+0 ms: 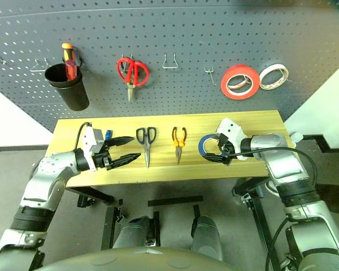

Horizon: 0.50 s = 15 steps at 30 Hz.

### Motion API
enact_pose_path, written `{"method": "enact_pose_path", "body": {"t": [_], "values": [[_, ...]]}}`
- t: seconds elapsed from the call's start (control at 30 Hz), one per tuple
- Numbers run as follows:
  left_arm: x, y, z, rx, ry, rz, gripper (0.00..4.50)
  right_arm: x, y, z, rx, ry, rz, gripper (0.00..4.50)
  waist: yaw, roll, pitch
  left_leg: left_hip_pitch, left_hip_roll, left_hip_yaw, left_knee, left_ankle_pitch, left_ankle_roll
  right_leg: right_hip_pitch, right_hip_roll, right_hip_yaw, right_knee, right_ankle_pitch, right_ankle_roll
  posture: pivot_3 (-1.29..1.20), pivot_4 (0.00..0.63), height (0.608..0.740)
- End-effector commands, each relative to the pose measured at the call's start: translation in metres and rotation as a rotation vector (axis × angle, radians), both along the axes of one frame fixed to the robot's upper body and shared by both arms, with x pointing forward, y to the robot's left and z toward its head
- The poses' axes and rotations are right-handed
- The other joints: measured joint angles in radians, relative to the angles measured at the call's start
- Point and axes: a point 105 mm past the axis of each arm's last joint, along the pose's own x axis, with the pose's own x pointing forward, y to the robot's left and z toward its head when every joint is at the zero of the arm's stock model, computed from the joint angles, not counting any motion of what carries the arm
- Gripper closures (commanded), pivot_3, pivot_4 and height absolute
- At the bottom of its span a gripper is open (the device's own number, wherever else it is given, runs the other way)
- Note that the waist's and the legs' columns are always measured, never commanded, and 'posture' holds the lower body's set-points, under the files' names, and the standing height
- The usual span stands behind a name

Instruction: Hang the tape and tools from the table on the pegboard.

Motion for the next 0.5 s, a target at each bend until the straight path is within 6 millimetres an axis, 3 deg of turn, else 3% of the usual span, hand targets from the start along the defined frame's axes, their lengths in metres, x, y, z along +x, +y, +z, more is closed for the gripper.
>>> {"method": "enact_pose_path", "body": {"t": [0.03, 0.37, 0.5], "values": [[0.006, -0.003, 0.004, 0.024, -0.049, -0.019, 1.17, 0.009, -0.001, 0.004, -0.069, -0.005, -0.01, 0.0, -0.003, 0.0, 0.011, -0.001, 0.0, 0.0, 0.0, 0.0, 0.0, -0.001, 0.0, 0.0, 0.0, 0.0, 0.0, -0.05, 0.264, 0.738], [0.027, -0.028, 0.002, 0.061, -0.059, -0.039, 1.17, 0.032, 0.009, -0.011, -0.189, 0.03, -0.016, 0.0, 0.005, -0.003, 0.09, -0.004, 0.0, 0.0, 0.001, 0.0, 0.0, -0.004, -0.001, 0.0, 0.002, 0.0, 0.0, -0.02, 0.351, 0.738], [0.022, -0.037, -0.002, 0.088, -0.057, -0.082, 1.17, 0.037, 0.011, -0.018, -0.225, 0.04, -0.023, 0.0, 0.004, -0.003, 0.115, -0.006, -0.001, 0.001, 0.0, 0.0, 0.001, -0.007, -0.001, 0.0, 0.003, 0.0, 0.0, 0.0, 0.379, 0.738]]}}
